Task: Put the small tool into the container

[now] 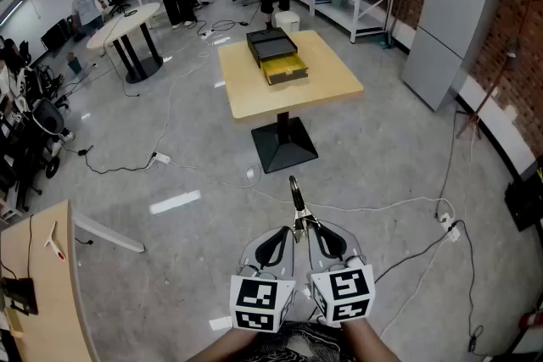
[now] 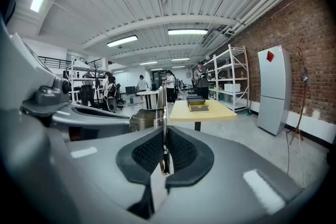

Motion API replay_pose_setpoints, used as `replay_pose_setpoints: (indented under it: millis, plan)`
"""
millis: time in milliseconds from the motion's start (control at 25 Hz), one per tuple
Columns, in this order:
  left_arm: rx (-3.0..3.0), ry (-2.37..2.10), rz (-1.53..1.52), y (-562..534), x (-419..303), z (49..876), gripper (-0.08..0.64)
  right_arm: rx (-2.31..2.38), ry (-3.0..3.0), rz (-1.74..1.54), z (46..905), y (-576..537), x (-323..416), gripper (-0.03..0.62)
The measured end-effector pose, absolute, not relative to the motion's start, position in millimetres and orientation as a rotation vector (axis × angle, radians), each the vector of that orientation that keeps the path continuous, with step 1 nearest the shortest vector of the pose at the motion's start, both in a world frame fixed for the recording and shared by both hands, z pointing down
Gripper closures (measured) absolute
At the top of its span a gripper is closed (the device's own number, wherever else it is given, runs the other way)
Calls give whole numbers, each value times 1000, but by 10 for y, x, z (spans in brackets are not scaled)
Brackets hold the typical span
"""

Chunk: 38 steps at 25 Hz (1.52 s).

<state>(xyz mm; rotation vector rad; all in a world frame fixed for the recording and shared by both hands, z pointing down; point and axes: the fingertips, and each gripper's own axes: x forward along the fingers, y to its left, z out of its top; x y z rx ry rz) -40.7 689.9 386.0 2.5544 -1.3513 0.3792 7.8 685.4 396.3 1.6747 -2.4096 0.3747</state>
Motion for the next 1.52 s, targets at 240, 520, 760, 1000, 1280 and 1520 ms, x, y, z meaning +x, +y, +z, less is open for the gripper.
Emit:
replay_pose_setpoints:
  millis: [240, 520, 760, 1000, 1280, 1520]
  plan:
    - [2547, -1349, 392, 6684, -312, 3813, 555, 1676, -2396, 385, 3918, 6654, 206, 584]
    - [2553, -1307, 373, 6719, -769, 3887, 554, 1694, -2370, 377, 4001, 6716, -258, 584]
    - [2562, -1256, 368, 6627, -1423, 3985, 554, 1721, -2333, 378, 4078, 6670, -899, 584]
    - [2575, -1210, 374, 6562, -1680, 4067, 554, 1746, -2294, 385, 4141, 6633, -1159, 584]
    - [2574, -1219, 348, 6462, -1875, 4022, 554, 1741, -2309, 377, 4096, 6500, -1371, 584]
    - [2563, -1229, 359, 6072, -1833, 4094, 554, 1721, -2321, 394, 4192, 6115, -1357, 584]
